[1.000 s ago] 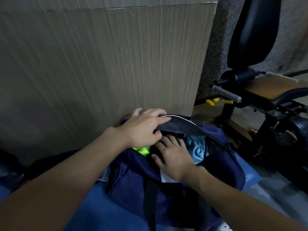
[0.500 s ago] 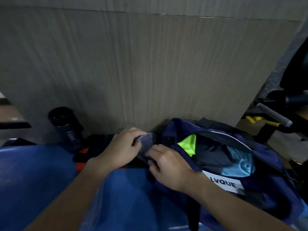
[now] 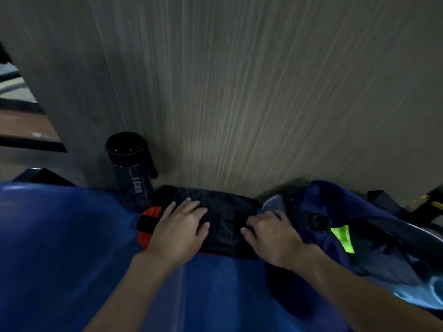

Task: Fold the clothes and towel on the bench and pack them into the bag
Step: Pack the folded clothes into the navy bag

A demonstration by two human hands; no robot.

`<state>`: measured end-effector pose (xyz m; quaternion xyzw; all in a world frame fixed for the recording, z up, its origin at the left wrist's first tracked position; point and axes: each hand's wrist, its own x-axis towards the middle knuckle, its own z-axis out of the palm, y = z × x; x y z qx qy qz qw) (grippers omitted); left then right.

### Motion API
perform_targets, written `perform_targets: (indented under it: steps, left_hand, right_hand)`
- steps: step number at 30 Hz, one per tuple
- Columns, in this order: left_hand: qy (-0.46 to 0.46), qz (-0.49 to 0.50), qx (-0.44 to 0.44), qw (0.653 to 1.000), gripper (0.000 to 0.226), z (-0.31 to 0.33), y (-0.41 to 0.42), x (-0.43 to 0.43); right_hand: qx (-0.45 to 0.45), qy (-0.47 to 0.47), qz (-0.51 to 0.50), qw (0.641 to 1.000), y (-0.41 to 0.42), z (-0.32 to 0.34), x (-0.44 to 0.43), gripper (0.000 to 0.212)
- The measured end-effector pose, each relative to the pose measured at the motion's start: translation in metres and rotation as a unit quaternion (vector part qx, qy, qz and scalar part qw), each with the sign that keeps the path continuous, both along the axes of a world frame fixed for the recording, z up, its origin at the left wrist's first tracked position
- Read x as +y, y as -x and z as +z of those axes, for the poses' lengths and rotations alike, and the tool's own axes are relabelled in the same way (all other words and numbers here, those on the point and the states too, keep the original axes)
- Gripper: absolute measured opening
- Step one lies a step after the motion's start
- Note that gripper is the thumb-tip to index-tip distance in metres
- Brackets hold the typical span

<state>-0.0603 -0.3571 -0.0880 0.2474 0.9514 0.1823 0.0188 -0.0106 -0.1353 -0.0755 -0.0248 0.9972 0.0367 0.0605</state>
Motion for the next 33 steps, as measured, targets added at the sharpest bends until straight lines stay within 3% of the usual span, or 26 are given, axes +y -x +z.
perform_targets:
  steps: [7,12,18,24,27,33]
  left_hand:
    - [0.082,0.005,-0.029,0.996,0.058,-0.013,0.014,0.001]
    - [0.088,0.007,-0.027,0.996,0.06,-0.014,0.012,-0.001]
    - [0.09,0.01,-0.032,0.995,0.06,-0.016,0.014,0.001]
    - [0.088,0.012,-0.033,0.996,0.06,-0.016,0.013,0.001]
    - [0.082,0.011,-0.037,0.996,0.06,-0.014,0.012,0.001]
    - [0.077,0.014,-0.035,0.996,0.06,-0.013,0.011,-0.001]
  right_hand:
    - [0.053,0.18,-0.14,0.972,0.036,-0.016,0.0,0.052]
    - [0.076,0.389,-0.214,0.893,0.05,-0.031,0.003,0.067]
    - [0.102,0.458,-0.262,0.843,0.065,-0.031,-0.003,0.066]
    - [0.112,0.469,-0.229,0.845,0.063,-0.029,-0.003,0.013]
    - [0.114,0.481,-0.203,0.845,0.061,-0.028,-0.002,0.012]
    - [0.147,0.377,-0.118,0.907,0.058,-0.018,-0.006,0.014]
